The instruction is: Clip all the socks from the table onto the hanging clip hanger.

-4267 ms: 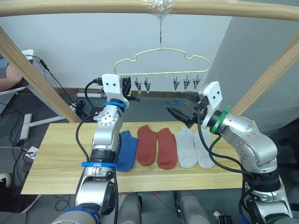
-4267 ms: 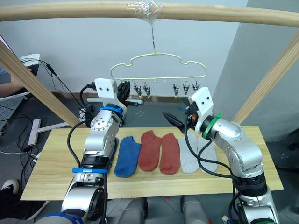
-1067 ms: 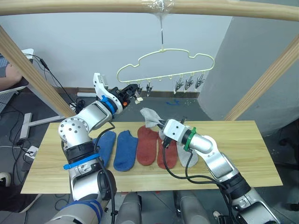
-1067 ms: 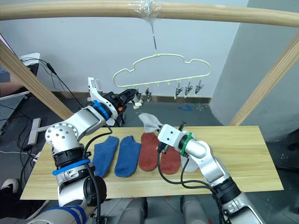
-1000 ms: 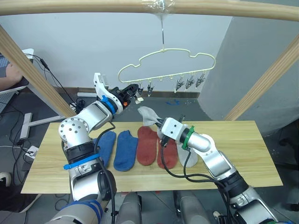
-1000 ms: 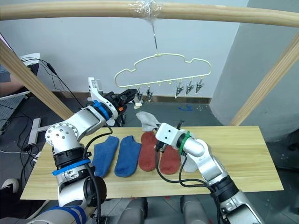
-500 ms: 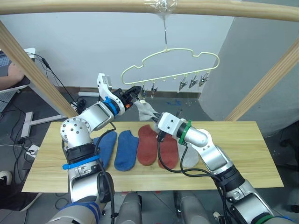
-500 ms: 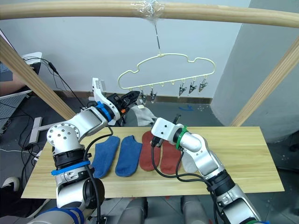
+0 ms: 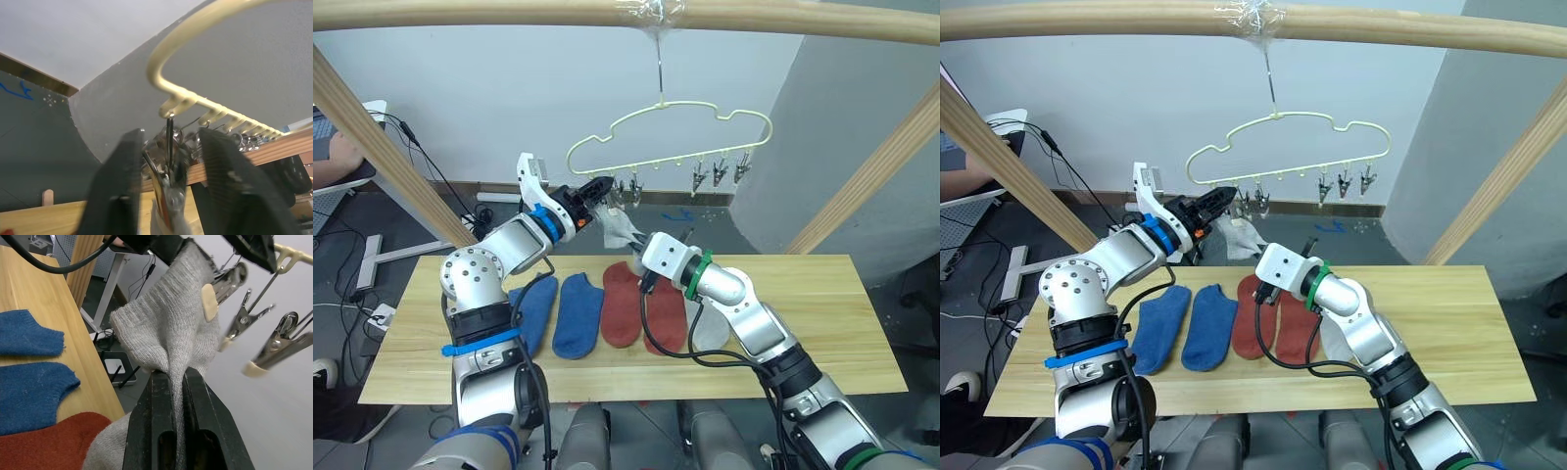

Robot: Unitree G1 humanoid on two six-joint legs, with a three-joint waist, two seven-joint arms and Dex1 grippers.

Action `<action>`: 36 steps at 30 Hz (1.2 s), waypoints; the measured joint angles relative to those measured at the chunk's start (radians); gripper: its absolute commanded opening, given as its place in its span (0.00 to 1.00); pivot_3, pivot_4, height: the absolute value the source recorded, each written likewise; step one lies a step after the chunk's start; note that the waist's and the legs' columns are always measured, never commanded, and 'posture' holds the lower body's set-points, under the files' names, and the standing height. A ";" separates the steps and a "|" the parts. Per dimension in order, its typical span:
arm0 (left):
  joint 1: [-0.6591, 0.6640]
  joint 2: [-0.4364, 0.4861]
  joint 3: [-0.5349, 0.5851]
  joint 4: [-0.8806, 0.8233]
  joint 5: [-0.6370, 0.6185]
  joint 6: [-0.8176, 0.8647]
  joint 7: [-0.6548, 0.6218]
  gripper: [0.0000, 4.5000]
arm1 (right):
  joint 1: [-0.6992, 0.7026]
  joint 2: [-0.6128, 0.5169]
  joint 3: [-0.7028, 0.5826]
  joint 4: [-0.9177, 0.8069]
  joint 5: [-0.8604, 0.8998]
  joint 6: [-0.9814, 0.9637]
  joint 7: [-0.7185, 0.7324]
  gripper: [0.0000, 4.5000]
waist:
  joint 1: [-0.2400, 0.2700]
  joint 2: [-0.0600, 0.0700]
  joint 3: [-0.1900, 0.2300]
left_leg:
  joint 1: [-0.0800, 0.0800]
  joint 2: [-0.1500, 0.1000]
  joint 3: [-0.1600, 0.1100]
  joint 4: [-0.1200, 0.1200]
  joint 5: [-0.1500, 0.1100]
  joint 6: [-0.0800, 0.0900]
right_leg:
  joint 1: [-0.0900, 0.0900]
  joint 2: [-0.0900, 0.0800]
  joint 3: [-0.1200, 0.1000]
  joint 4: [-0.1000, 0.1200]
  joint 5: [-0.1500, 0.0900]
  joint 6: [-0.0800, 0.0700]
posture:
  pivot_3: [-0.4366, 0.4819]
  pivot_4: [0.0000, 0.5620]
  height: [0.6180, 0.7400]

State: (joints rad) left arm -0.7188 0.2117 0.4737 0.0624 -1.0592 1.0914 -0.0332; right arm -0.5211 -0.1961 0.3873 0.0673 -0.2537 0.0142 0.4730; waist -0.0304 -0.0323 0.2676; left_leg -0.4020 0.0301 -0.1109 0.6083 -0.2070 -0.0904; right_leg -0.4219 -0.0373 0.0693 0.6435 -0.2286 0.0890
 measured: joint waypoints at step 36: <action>0.376 0.397 -0.013 -0.357 -0.316 0.058 0.064 1.00 | 0.096 0.005 -0.118 0.021 0.315 0.212 0.191 0.99 | 0.055 0.000 0.000 | 0.000 0.000 -0.001 0.000 0.000 0.000 | 0.000 -0.001 -0.002 0.000 -0.003 -0.006 | 0.67 0.38 1.00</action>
State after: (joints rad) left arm -0.3424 0.6083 0.4611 -0.2946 -1.3755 1.1495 0.0309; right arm -0.4255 -0.1906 0.2697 0.0880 0.0613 0.2261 0.6644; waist 0.0243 -0.0326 0.2674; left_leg -0.4023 0.0301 -0.1122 0.6079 -0.2071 -0.0908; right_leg -0.4220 -0.0379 0.0677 0.6435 -0.2320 0.0827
